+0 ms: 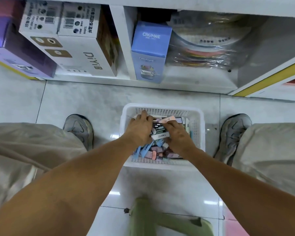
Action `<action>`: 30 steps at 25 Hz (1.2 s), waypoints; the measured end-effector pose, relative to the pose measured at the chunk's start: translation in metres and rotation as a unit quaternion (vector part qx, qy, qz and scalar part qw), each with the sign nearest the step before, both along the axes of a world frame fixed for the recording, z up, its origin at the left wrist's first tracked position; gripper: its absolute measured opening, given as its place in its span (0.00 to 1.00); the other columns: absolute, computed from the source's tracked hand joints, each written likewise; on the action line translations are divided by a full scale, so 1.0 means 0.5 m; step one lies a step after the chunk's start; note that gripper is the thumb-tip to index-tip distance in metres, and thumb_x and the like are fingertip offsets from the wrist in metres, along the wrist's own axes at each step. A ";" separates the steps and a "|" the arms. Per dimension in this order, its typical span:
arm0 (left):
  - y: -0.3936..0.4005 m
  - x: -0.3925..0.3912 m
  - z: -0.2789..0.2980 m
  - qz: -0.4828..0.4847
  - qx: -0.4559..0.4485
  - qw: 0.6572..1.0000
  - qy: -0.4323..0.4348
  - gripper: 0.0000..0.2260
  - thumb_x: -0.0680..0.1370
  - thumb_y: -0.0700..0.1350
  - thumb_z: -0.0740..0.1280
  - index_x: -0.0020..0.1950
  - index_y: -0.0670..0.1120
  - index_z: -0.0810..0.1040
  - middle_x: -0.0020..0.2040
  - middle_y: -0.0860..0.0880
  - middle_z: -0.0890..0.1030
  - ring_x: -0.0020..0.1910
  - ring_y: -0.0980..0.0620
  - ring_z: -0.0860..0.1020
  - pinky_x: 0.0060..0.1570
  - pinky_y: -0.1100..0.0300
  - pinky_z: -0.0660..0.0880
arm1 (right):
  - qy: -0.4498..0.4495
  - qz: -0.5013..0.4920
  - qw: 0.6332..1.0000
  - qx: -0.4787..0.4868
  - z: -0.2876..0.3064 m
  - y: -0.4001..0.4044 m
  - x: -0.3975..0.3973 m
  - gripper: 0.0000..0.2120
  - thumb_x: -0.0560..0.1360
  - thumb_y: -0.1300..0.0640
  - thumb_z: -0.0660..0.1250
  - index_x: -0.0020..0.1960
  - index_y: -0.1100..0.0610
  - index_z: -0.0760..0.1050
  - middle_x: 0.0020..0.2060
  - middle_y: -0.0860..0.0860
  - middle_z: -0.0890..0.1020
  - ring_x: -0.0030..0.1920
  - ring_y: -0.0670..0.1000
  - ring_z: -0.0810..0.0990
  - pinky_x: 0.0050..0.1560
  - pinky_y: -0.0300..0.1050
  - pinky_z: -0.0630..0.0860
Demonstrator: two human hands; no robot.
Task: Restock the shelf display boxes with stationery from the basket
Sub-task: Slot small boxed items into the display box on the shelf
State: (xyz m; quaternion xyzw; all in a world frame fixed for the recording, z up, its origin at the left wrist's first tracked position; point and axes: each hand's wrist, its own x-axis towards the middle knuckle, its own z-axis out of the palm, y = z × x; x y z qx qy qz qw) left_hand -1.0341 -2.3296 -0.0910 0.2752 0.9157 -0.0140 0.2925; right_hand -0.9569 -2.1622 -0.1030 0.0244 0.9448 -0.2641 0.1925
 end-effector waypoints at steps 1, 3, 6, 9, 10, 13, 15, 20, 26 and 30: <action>0.001 0.001 0.000 0.005 -0.002 1.000 -0.003 0.35 0.67 0.54 0.76 0.68 0.43 0.65 0.65 0.41 0.68 0.63 0.41 0.69 0.61 0.46 0.70 | 0.001 -0.016 1.000 -0.016 0.000 0.003 0.002 0.27 0.76 0.62 0.70 0.73 0.57 0.70 0.68 0.54 0.75 0.68 0.56 0.70 0.70 0.49 0.65; 0.008 0.003 -0.001 0.012 -0.011 1.000 -0.005 0.34 0.68 0.53 0.76 0.67 0.43 0.65 0.62 0.41 0.71 0.61 0.41 0.71 0.60 0.45 0.70 | 0.003 -0.044 0.998 -0.044 0.001 0.006 0.004 0.25 0.75 0.62 0.71 0.71 0.57 0.73 0.65 0.55 0.78 0.67 0.56 0.72 0.68 0.48 0.66; 0.027 -0.005 -0.001 0.020 -0.018 1.000 0.004 0.31 0.69 0.47 0.76 0.65 0.42 0.65 0.58 0.40 0.74 0.56 0.39 0.76 0.52 0.47 0.73 | -0.016 -0.088 0.991 -0.101 0.005 0.005 -0.002 0.24 0.72 0.68 0.71 0.67 0.57 0.76 0.57 0.56 0.83 0.58 0.55 0.80 0.60 0.44 0.74; 0.045 -0.008 0.000 0.009 -0.003 1.000 0.000 0.27 0.68 0.39 0.74 0.62 0.42 0.65 0.53 0.40 0.77 0.51 0.39 0.78 0.42 0.50 0.71 | -0.026 -0.120 0.983 -0.136 0.010 0.000 -0.001 0.24 0.70 0.73 0.69 0.63 0.58 0.76 0.53 0.54 0.85 0.55 0.54 0.83 0.54 0.34 0.75; 0.045 -0.010 -0.001 0.009 0.008 1.000 -0.008 0.26 0.68 0.37 0.73 0.62 0.42 0.65 0.51 0.41 0.77 0.49 0.39 0.78 0.41 0.52 0.69 | -0.024 -0.135 0.980 -0.141 0.012 0.003 0.001 0.23 0.70 0.74 0.68 0.62 0.59 0.77 0.53 0.54 0.85 0.54 0.53 0.83 0.52 0.32 0.75; 0.032 -0.021 0.001 0.018 0.043 0.998 -0.043 0.22 0.68 0.33 0.70 0.58 0.43 0.66 0.39 0.47 0.73 0.41 0.43 0.77 0.34 0.55 0.67 | -0.017 -0.163 0.982 -0.094 0.014 0.021 0.006 0.21 0.71 0.74 0.66 0.60 0.59 0.77 0.50 0.56 0.85 0.50 0.57 0.83 0.50 0.48 0.81; 0.024 -0.034 0.007 0.037 0.066 0.994 -0.083 0.20 0.69 0.33 0.70 0.55 0.44 0.66 0.36 0.49 0.71 0.38 0.46 0.76 0.31 0.57 0.68 | -0.028 -0.157 0.985 -0.067 0.016 0.031 0.004 0.22 0.71 0.74 0.64 0.60 0.58 0.77 0.49 0.58 0.84 0.48 0.59 0.82 0.47 0.53 0.81; 0.035 -0.047 0.040 0.102 0.139 0.963 -0.206 0.19 0.68 0.39 0.74 0.54 0.48 0.71 0.45 0.50 0.78 0.44 0.50 0.78 0.37 0.58 0.74 | -0.061 -0.143 0.987 -0.053 0.034 0.042 -0.001 0.20 0.71 0.72 0.66 0.60 0.55 0.78 0.49 0.55 0.83 0.48 0.57 0.81 0.48 0.50 0.81; 0.058 -0.062 0.137 0.254 0.324 0.865 -0.288 0.17 0.66 0.32 0.76 0.50 0.44 0.76 0.40 0.50 0.82 0.38 0.52 0.81 0.36 0.62 0.76 | -0.106 -0.102 0.989 -0.015 0.094 0.072 -0.021 0.20 0.72 0.67 0.67 0.62 0.54 0.76 0.55 0.54 0.82 0.54 0.55 0.80 0.51 0.47 0.78; 0.072 -0.056 0.203 0.316 0.384 0.814 -0.300 0.15 0.64 0.29 0.76 0.45 0.41 0.79 0.38 0.44 0.82 0.37 0.48 0.82 0.39 0.51 0.81 | -0.114 -0.072 0.989 -0.058 0.169 0.089 -0.048 0.17 0.72 0.69 0.65 0.58 0.58 0.80 0.54 0.54 0.83 0.54 0.53 0.81 0.54 0.43 0.78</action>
